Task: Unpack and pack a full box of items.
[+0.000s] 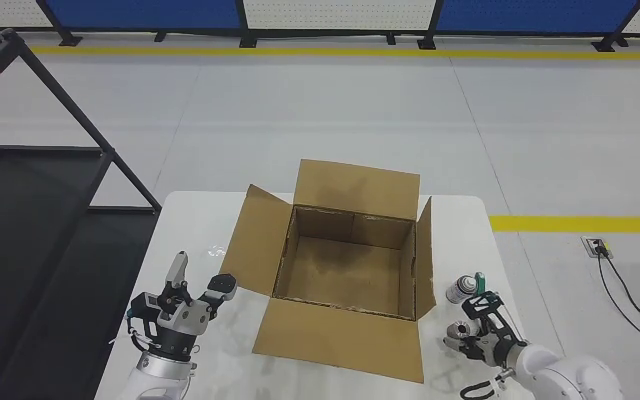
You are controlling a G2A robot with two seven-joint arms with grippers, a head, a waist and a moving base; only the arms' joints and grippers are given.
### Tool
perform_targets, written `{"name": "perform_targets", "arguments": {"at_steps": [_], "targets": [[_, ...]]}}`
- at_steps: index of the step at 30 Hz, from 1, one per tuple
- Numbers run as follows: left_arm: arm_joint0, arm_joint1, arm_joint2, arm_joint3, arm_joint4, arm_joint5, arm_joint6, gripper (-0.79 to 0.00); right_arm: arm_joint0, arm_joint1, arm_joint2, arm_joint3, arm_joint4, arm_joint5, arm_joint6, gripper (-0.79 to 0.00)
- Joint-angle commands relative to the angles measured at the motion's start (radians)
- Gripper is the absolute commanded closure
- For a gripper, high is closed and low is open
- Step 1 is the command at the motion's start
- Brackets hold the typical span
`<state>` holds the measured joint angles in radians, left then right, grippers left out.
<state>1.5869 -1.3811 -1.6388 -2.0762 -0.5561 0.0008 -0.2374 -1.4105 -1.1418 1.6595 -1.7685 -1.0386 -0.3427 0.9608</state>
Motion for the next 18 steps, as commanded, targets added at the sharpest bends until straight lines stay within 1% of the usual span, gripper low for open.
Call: {"name": "perform_targets", "arguments": {"at_steps": [1, 7, 10, 14, 18], "targets": [[0.0, 0.0, 0.0, 0.0, 0.0, 0.0, 0.0, -0.785, 0.002, 0.002, -0.004, 0.001, 0.006, -0.005, -0.003, -0.616], [0.0, 0.0, 0.0, 0.0, 0.0, 0.0, 0.0, -0.785, 0.002, 0.007, 0.001, -0.001, 0.014, 0.003, -0.024, -0.576], [0.0, 0.0, 0.0, 0.0, 0.0, 0.0, 0.0, -0.785, -0.017, 0.01, 0.018, -0.022, 0.016, 0.001, -0.049, -0.628], [0.0, 0.0, 0.0, 0.0, 0.0, 0.0, 0.0, -0.785, -0.044, 0.015, 0.028, -0.06, 0.018, -0.014, -0.057, -0.631], [0.0, 0.0, 0.0, 0.0, 0.0, 0.0, 0.0, -0.785, -0.043, 0.017, 0.011, -0.067, 0.009, -0.013, -0.047, -0.64]]}}
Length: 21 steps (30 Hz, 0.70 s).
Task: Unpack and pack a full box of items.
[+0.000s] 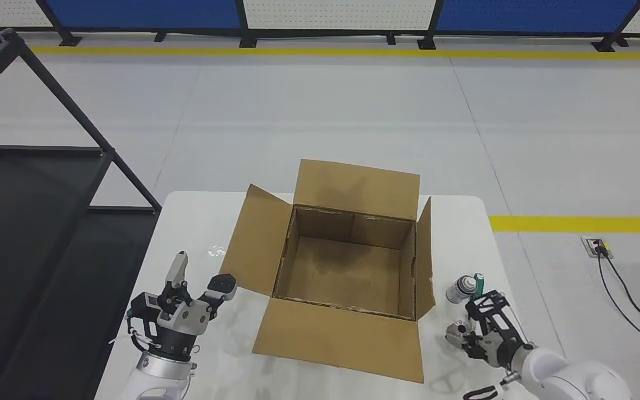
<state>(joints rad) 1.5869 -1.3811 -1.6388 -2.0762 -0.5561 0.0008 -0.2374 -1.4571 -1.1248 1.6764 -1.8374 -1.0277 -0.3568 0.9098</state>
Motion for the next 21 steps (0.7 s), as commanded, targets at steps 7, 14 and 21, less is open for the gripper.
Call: {"name": "perform_targets", "arguments": {"at_steps": [7, 14, 21], "targets": [[0.0, 0.0, 0.0, 0.0, 0.0, 0.0, 0.0, -0.785, 0.037, 0.005, -0.043, 0.024, -0.006, -0.004, 0.018, -0.468], [0.0, 0.0, 0.0, 0.0, 0.0, 0.0, 0.0, -0.785, 0.052, 0.01, -0.06, 0.026, -0.015, 0.01, 0.04, -0.369], [0.0, 0.0, 0.0, 0.0, 0.0, 0.0, 0.0, -0.785, 0.057, 0.015, -0.067, 0.031, -0.012, 0.014, 0.06, -0.382]]}}
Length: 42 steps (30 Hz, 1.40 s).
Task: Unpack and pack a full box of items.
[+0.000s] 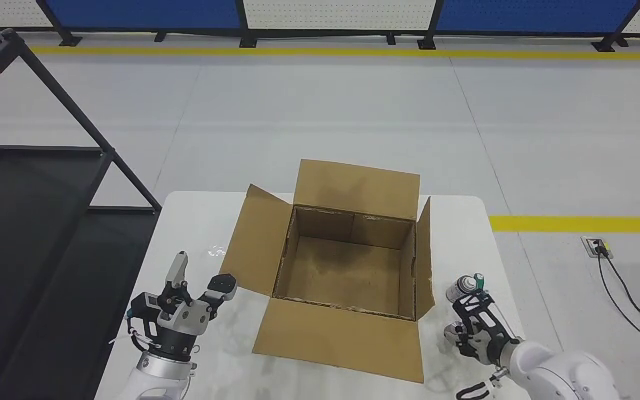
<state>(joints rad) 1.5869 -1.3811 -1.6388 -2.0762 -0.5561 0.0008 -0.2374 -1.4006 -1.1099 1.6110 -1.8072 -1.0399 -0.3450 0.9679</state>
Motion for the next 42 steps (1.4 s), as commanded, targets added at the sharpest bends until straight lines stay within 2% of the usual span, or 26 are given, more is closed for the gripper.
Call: {"name": "perform_targets", "arguments": {"at_steps": [1, 6, 9, 10, 11, 19, 32, 37, 42], "targets": [[0.0, 0.0, 0.0, 0.0, 0.0, 0.0, 0.0, -0.785, 0.002, 0.001, -0.002, 0.002, 0.003, 0.005, 0.003, -0.382], [0.0, 0.0, 0.0, 0.0, 0.0, 0.0, 0.0, -0.785, 0.013, 0.005, -0.009, 0.014, 0.005, 0.014, 0.011, -0.348], [0.0, 0.0, 0.0, 0.0, 0.0, 0.0, 0.0, -0.785, 0.02, 0.007, -0.012, 0.02, 0.009, 0.017, 0.015, -0.169], [0.0, 0.0, 0.0, 0.0, 0.0, 0.0, 0.0, -0.785, 0.022, 0.007, -0.012, 0.021, 0.009, 0.019, 0.015, -0.037], [0.0, 0.0, 0.0, 0.0, 0.0, 0.0, 0.0, -0.785, 0.024, 0.008, -0.011, 0.02, 0.011, 0.022, 0.015, 0.0], [0.0, 0.0, 0.0, 0.0, 0.0, 0.0, 0.0, -0.785, -0.025, 0.016, 0.061, -0.081, 0.037, 0.058, -0.026, 0.0], [0.0, 0.0, 0.0, 0.0, 0.0, 0.0, 0.0, -0.785, -0.19, 0.022, 0.261, -0.543, 0.174, 0.131, -0.051, 0.0], [0.0, 0.0, 0.0, 0.0, 0.0, 0.0, 0.0, -0.785, -0.166, 0.026, 0.261, -0.543, 0.194, 0.05, -0.152, 0.0], [0.0, 0.0, 0.0, 0.0, 0.0, 0.0, 0.0, -0.785, -0.104, 0.032, 0.209, -0.543, 0.215, 0.006, -0.178, 0.0]]}}
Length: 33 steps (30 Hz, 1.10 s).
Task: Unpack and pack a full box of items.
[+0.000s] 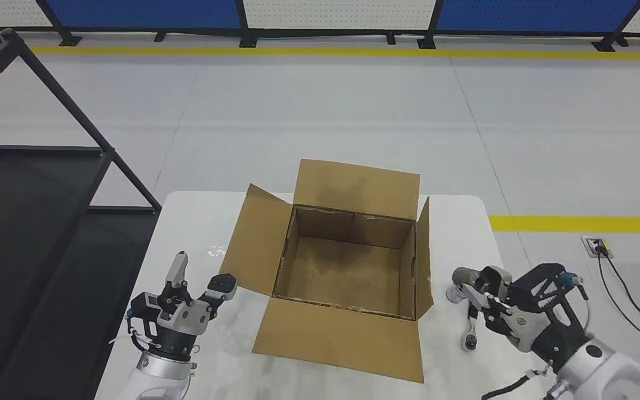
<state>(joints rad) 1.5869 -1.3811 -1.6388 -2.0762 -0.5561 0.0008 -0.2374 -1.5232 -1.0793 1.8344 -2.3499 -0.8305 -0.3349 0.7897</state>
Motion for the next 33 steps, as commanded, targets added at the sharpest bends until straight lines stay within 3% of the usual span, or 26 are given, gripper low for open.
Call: {"name": "perform_targets", "arguments": {"at_steps": [1, 8, 23, 33], "targets": [[0.0, 0.0, 0.0, 0.0, 0.0, 0.0, 0.0, -0.785, 0.038, 0.003, -0.031, 0.0, 0.001, -0.005, 0.005, 0.0], [0.0, 0.0, 0.0, 0.0, 0.0, 0.0, 0.0, -0.785, 0.162, 0.01, -0.168, 0.0, -0.064, -0.002, 0.061, 0.0], [0.0, 0.0, 0.0, 0.0, 0.0, 0.0, 0.0, -0.785, 0.16, 0.009, -0.173, 0.003, -0.063, 0.005, 0.047, 0.0], [0.0, 0.0, 0.0, 0.0, 0.0, 0.0, 0.0, -0.785, 0.355, 0.001, -0.403, 0.054, -0.096, 0.075, 0.067, 0.0]]}}
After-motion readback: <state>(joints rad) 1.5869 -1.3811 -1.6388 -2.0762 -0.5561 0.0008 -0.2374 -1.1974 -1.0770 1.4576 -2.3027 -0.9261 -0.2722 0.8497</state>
